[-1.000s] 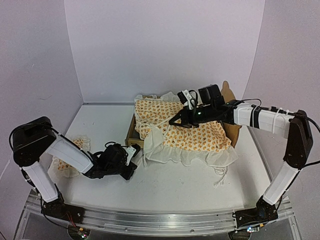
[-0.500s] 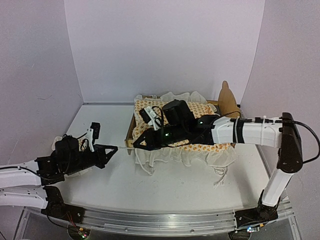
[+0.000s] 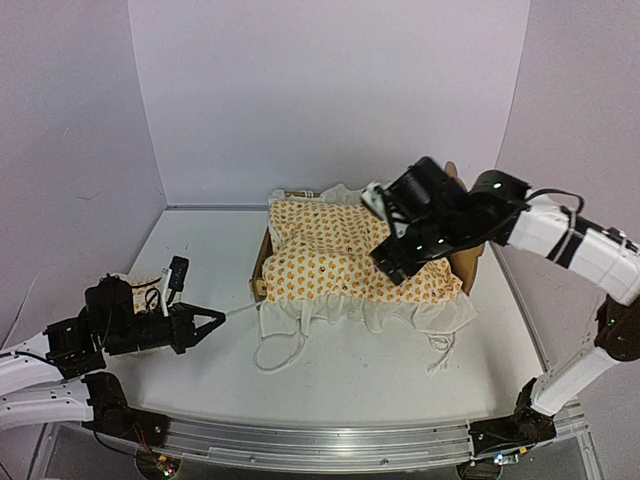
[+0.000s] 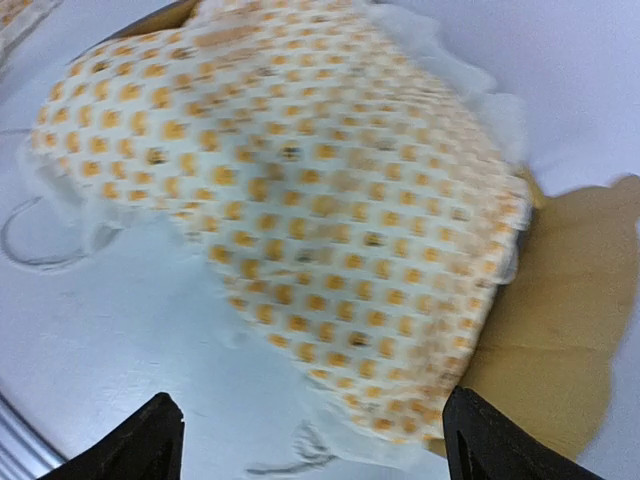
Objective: Set up the pet bed
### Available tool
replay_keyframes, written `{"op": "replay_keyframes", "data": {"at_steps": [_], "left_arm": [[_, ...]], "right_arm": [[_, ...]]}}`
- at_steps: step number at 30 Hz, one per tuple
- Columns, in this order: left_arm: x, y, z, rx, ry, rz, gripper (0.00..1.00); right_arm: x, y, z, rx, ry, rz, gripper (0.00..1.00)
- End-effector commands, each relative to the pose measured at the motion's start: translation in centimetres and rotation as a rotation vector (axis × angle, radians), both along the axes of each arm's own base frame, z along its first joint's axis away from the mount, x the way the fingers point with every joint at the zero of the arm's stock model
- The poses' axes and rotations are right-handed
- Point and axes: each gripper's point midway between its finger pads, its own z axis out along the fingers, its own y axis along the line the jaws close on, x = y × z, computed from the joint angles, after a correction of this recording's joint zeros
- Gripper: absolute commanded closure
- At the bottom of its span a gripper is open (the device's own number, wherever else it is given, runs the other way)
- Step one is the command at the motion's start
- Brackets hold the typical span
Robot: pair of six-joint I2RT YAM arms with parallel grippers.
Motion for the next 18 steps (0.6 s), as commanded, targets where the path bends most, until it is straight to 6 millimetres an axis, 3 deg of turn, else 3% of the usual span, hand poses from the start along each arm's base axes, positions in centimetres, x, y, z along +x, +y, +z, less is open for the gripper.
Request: {"op": "replay_keyframes", "data": {"at_steps": [1, 5, 8, 12, 18], "left_arm": [[-2.5, -2.3, 3.2, -0.091, -0.043, -0.201, 1.0], [-5.5, -4.5, 2.8, -0.104, 0.026, -0.431, 1.0], [-7.7, -5.4, 2.6, -0.127, 0.098, -0.573, 1.0], [-9.7, -5.7, 3.8, -0.162, 0.101, -0.657, 1.0], [-11.9, -6.6, 6.1, -0.226, 0.067, -0.754, 1.0]], "right_arm": [[3.8, -13.3, 5.7, -0.274, -0.206, -0.283, 0.09], [6.3, -18.4, 5.7, -0.211, -0.152, -0.475, 0.08], [8.4, -19.8, 3.9, -0.081, -0.028, -0.564, 0.1], [11.4, -21.2, 2.6, -0.04, 0.028, -0.631, 0.15], [15.7, -23.4, 0.7, -0.002, 0.106, -0.685, 0.35]]}}
